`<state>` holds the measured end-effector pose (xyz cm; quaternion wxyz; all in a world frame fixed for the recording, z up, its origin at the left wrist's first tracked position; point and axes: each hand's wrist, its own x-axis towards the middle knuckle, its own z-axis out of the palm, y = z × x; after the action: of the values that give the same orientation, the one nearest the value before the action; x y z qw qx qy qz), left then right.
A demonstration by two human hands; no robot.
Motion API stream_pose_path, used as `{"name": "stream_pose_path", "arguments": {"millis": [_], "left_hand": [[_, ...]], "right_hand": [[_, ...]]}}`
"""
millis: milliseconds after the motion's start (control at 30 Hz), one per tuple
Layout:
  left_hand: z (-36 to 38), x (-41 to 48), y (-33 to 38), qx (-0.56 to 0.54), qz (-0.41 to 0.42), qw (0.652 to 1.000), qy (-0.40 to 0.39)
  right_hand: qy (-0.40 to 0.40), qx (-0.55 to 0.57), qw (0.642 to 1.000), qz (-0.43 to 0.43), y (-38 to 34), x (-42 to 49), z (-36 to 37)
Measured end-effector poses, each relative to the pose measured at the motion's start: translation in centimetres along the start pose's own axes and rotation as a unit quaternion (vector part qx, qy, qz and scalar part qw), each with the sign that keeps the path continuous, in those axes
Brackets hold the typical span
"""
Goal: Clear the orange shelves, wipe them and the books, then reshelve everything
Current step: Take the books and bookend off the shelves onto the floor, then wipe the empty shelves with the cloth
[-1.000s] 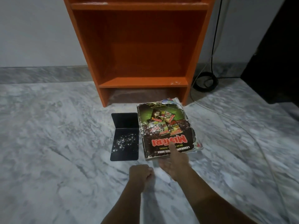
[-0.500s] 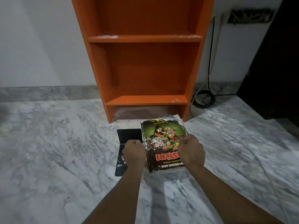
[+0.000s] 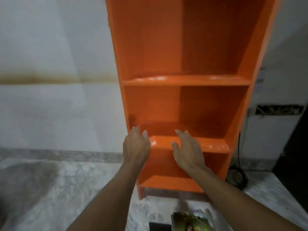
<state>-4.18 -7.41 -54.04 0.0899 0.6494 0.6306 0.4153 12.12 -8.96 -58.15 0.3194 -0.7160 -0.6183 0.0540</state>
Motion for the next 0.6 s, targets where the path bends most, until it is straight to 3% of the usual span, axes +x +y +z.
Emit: {"name": "stream_pose_path", "arguments": {"millis": [200,367,600], "left_hand": [[-20.9,15.1,12.0,0.0,-0.012,0.998,0.056],[-38.6,25.7,20.6,0.006,0.023,0.992,0.124],[-53.0,34.8,24.4,0.031,0.041,0.987,0.152]], "right_hand": [[-0.002,-0.008,0.996,-0.092,-21.2,11.4,-17.4],[0.028,0.014,0.991,-0.131,-38.6,18.6,-30.6],[0.028,0.0,0.985,-0.172,-53.9,23.2,-39.0]]}}
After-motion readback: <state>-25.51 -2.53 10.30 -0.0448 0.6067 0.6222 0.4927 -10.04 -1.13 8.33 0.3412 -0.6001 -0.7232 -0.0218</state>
